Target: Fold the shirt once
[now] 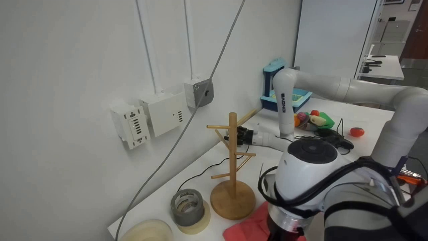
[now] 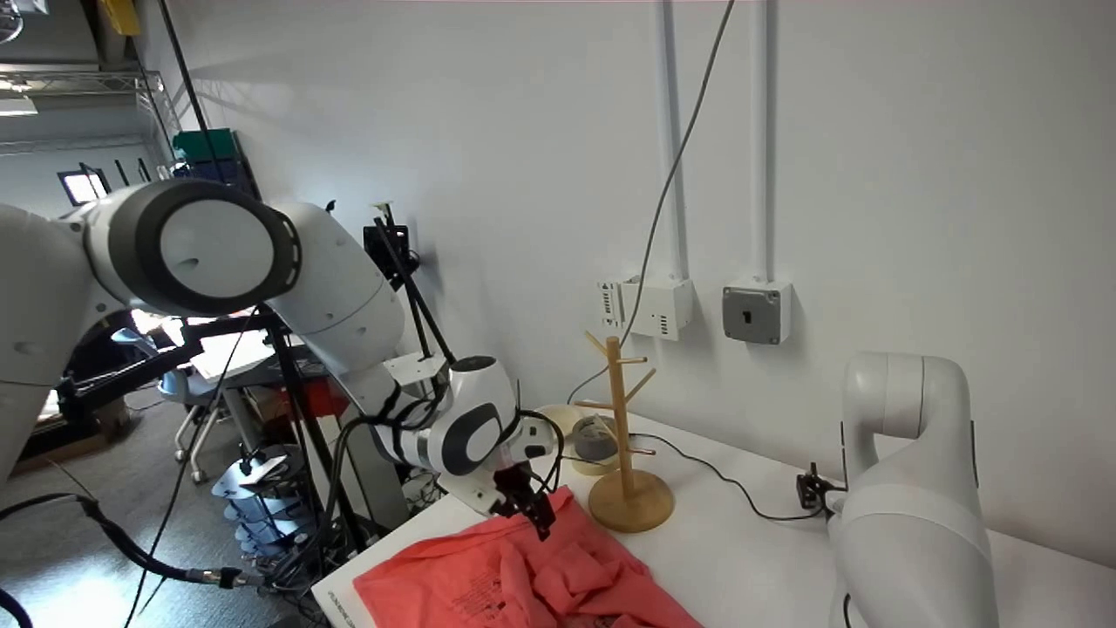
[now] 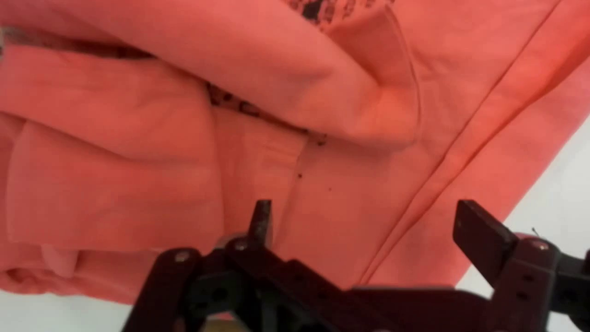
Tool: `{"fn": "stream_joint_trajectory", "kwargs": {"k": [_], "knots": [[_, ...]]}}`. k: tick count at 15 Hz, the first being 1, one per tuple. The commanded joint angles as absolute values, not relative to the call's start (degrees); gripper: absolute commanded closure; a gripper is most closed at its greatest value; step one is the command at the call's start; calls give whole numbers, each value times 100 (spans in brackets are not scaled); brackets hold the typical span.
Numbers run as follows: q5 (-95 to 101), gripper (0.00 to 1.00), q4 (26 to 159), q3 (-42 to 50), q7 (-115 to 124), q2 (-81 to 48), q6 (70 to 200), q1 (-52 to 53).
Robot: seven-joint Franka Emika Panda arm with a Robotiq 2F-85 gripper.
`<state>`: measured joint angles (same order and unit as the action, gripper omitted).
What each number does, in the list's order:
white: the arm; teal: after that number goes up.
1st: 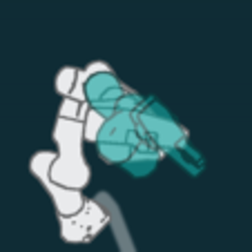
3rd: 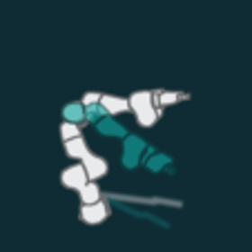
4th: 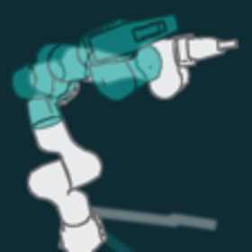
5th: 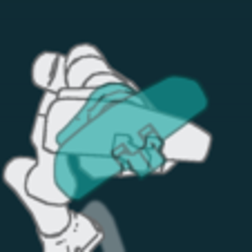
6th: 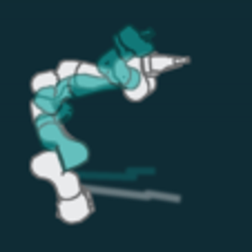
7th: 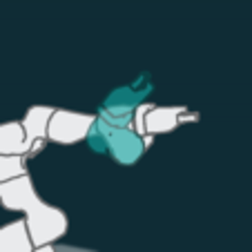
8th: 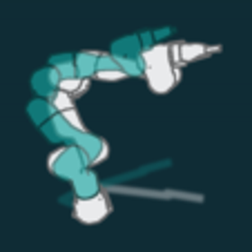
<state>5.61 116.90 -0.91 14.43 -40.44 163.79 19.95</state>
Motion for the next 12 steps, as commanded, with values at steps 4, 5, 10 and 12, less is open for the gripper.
{"fn": "stream_joint_trajectory", "kwargs": {"k": [4,5,10,12], "knots": [[651,0,10779,695,1516,-5003,17407,2731],[611,0,10670,740,1505,-5120,17487,2793],[572,0,10193,970,1456,-5568,17639,3150],[571,0,10030,1059,1454,-5659,17606,3232]]}}
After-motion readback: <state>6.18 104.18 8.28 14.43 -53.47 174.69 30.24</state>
